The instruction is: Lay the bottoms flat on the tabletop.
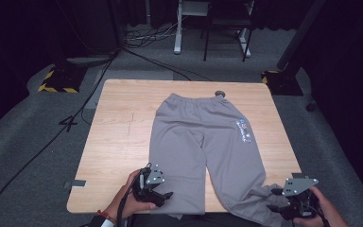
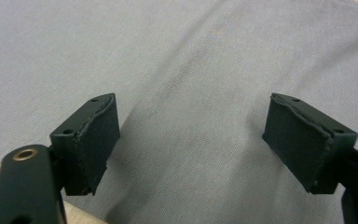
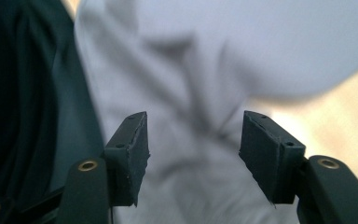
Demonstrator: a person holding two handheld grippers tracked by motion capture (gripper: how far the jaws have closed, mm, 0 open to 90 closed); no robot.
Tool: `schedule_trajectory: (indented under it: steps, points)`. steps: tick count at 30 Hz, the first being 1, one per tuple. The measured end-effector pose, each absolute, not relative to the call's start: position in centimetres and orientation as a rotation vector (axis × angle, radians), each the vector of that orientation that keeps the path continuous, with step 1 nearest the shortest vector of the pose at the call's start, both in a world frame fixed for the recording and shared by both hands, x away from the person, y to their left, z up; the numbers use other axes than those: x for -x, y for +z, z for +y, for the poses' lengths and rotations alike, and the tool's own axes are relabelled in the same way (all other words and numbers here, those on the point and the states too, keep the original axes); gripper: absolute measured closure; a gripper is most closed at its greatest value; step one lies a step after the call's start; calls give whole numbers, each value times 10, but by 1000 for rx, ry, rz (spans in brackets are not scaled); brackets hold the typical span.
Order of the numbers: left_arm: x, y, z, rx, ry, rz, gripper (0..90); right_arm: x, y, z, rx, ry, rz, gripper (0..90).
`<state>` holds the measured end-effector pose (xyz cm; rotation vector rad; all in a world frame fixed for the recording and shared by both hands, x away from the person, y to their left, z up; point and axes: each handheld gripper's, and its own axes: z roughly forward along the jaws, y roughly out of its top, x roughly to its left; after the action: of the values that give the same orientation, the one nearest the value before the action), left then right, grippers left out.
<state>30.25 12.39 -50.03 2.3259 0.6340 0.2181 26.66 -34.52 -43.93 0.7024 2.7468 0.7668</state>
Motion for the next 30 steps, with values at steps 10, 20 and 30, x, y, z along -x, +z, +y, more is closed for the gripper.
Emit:
schedule_trajectory:
  steps: [10,20,30]
  points:
    - [-303,-501,123,-2324,214,619,165,-325,-463,-321,-766,646,2640,435]
    - [-306,-501,120,-2325,212,606,157,-329,-473,-353,-977,535,2483,445]
    - [-306,-502,120,-2319,211,607,157,-301,-472,-383,-1031,590,2559,458]
